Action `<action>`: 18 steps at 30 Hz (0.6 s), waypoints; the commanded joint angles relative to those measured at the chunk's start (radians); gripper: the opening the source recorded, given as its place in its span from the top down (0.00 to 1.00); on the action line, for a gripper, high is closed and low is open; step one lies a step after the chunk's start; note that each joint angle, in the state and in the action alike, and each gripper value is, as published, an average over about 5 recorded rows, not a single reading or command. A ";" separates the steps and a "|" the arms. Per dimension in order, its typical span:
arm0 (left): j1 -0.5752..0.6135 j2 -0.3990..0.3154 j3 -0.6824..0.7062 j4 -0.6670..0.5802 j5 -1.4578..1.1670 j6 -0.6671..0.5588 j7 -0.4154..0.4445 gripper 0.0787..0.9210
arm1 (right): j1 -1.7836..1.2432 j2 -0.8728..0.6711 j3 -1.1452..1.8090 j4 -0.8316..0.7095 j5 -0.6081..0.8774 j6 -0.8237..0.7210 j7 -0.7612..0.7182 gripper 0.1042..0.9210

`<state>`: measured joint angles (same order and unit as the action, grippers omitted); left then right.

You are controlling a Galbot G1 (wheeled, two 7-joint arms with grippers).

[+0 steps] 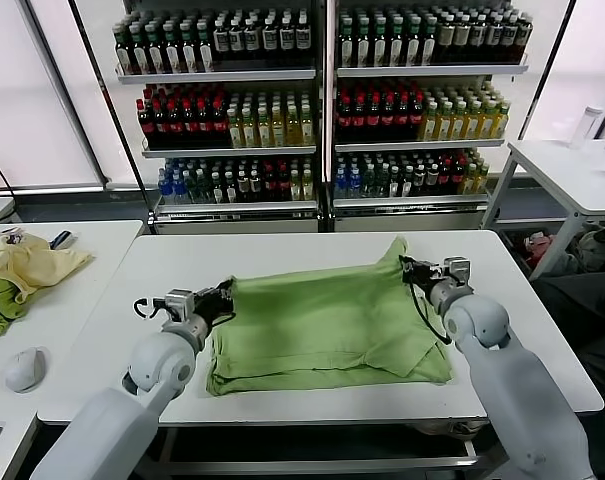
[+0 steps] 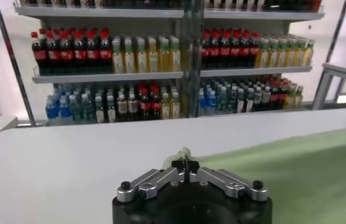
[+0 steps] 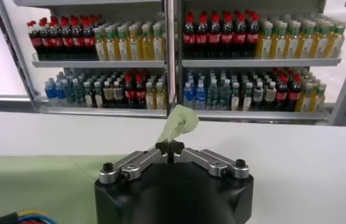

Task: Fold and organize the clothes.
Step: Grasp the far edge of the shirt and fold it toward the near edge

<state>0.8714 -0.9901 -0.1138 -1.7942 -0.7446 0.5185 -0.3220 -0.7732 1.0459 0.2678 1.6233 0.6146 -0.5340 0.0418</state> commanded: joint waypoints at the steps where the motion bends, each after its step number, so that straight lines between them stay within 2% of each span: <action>1: 0.177 0.035 -0.021 -0.122 0.014 0.005 0.009 0.99 | -0.265 -0.037 0.107 0.219 -0.015 0.000 0.009 0.98; 9: 0.217 0.031 -0.020 -0.099 0.056 0.013 0.024 0.99 | -0.394 -0.001 0.176 0.256 -0.044 -0.004 0.021 0.98; 18: 0.210 0.022 -0.019 -0.082 0.090 0.023 0.041 0.99 | -0.386 0.052 0.139 0.230 -0.107 -0.040 0.059 0.98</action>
<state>1.0434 -0.9707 -0.1302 -1.8633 -0.6867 0.5379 -0.2942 -1.0819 1.0683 0.3945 1.8167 0.5500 -0.5506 0.0789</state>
